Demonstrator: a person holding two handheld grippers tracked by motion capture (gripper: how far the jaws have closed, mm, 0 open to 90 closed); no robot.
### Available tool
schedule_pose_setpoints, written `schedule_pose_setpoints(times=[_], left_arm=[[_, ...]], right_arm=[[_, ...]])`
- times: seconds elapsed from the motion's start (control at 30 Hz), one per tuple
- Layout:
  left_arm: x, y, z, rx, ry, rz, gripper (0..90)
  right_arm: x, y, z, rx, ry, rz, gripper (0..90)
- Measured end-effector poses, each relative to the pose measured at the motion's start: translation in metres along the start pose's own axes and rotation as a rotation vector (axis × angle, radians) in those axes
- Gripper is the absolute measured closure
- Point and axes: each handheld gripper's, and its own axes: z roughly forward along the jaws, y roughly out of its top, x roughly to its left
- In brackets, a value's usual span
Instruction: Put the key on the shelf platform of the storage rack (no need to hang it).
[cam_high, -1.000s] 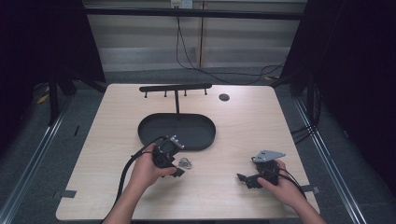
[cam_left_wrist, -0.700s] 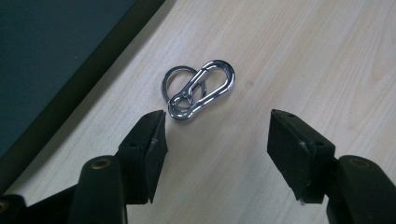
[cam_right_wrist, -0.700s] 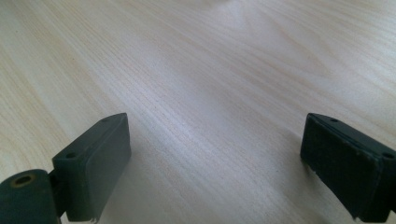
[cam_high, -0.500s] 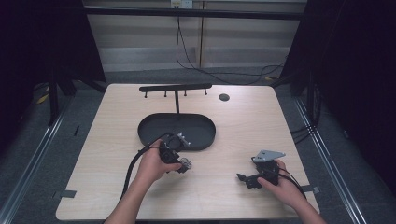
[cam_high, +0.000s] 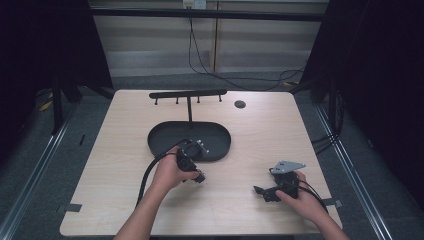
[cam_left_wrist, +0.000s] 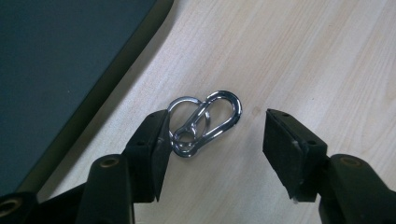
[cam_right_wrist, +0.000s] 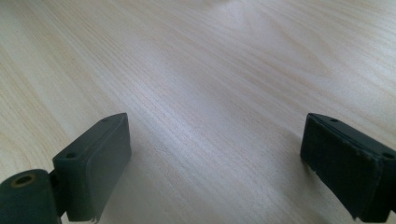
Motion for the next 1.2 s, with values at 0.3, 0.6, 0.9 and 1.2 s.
schedule_pose_setpoints(times=[0.3,0.6,0.9,1.2], left_arm=[[0.0,0.003,0.005,0.03,-0.004,0.022,45.2],[0.002,0.009,0.007,0.043,0.001,0.029,50.3],[0.001,0.012,0.013,0.051,-0.006,0.035,52.1],[0.001,0.016,0.02,0.093,0.001,0.058,58.1]], right_arm=[[0.0,0.0,0.0,0.0,0.0,0.0,8.4],[0.0,0.0,0.0,0.001,0.002,0.003,8.4],[0.0,0.0,0.0,0.001,0.003,0.003,8.4],[-0.001,0.001,0.001,0.001,0.006,0.004,8.4]])
